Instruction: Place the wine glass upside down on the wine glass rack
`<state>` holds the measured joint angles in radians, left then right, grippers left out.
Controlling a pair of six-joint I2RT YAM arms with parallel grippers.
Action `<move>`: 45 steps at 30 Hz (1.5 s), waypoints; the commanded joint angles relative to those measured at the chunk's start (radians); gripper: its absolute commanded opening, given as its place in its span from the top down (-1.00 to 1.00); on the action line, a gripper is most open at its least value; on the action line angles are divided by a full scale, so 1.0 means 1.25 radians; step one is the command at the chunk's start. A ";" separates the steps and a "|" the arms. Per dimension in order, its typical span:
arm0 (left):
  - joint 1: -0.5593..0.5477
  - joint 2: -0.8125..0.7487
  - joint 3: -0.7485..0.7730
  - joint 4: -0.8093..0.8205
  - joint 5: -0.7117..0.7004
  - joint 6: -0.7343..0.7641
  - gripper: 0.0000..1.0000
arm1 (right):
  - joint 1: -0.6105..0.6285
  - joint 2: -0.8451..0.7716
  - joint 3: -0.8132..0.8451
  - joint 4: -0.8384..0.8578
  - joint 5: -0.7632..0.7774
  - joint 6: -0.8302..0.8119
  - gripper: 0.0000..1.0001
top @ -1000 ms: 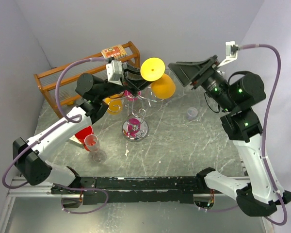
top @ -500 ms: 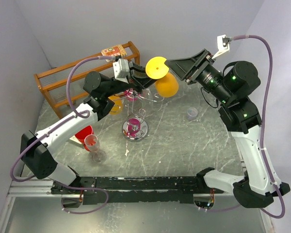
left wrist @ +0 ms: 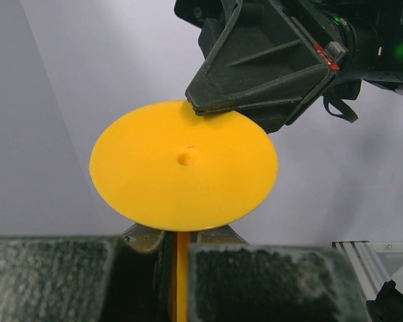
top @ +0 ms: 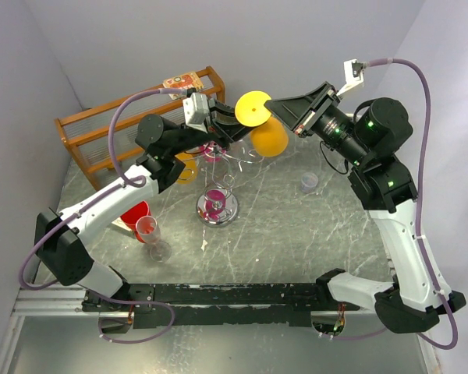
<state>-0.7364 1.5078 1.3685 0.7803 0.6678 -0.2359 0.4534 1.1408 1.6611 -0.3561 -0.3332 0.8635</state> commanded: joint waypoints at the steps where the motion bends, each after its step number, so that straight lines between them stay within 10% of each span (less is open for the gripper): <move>1: -0.005 -0.004 0.033 0.064 0.027 -0.011 0.86 | 0.002 0.004 -0.018 0.001 -0.006 0.022 0.74; 10: -0.006 -0.006 0.039 0.050 0.016 -0.028 0.80 | 0.001 -0.007 -0.045 0.055 -0.022 0.040 1.00; 25: -0.006 -0.134 -0.057 -0.068 -0.097 0.004 -0.45 | 0.002 -0.113 -0.124 0.070 0.229 0.008 1.00; 45: -0.006 -0.466 -0.254 -0.542 -0.714 0.109 -0.58 | 0.001 -0.221 -0.380 0.047 0.423 0.027 1.00</move>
<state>-0.7380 1.0115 1.0977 0.2611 0.0727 -0.1490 0.4538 0.8814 1.2243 -0.3210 0.1806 0.8795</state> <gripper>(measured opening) 0.785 0.010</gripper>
